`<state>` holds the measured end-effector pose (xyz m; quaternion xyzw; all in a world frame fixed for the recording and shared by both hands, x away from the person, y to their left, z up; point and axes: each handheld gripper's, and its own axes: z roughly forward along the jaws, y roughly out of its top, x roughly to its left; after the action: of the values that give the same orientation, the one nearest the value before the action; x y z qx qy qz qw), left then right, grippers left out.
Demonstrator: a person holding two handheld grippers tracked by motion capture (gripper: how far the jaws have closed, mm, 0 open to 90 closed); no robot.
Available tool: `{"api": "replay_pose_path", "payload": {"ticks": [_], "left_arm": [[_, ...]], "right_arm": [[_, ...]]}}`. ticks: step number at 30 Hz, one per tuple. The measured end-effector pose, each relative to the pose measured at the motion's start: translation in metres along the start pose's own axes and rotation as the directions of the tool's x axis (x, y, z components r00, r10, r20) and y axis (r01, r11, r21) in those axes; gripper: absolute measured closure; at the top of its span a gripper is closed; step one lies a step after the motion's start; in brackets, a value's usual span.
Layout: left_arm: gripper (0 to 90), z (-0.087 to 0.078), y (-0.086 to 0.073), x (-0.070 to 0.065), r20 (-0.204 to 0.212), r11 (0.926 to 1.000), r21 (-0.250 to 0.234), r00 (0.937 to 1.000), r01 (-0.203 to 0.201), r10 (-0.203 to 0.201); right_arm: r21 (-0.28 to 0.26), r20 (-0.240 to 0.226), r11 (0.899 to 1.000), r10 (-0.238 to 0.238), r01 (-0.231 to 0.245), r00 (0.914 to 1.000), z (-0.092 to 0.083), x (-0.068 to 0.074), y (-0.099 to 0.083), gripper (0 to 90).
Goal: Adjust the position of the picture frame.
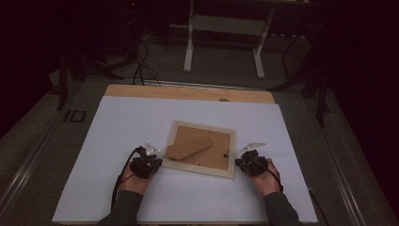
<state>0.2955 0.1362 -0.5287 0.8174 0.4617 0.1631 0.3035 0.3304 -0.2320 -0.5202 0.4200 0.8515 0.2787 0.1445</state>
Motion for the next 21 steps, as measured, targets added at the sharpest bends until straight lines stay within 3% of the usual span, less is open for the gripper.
{"api": "replay_pose_path", "payload": {"ticks": [15, 20, 21], "left_arm": [[90.0, -0.003, -0.003, 0.001, -0.001, 0.9998, 0.005, 0.9999, 0.017, -0.017], [90.0, -0.004, -0.004, 0.001, 0.007, 0.9999, 0.004, 0.9998, 0.017, -0.017], [90.0, -0.004, -0.005, 0.002, 0.017, 0.9998, 0.004, 0.9997, 0.019, -0.019]], "right_arm": [[-0.025, -0.016, 1.000, 0.014, -0.014, 0.9998, 0.009, -0.005, 0.009, 90.0], [0.004, -0.067, 1.000, -0.015, 0.015, 0.9976, 0.000, 0.000, 0.001, 90.0], [0.023, -0.095, 0.999, -0.046, 0.048, 0.9944, -0.004, 0.002, -0.002, 90.0]]}}
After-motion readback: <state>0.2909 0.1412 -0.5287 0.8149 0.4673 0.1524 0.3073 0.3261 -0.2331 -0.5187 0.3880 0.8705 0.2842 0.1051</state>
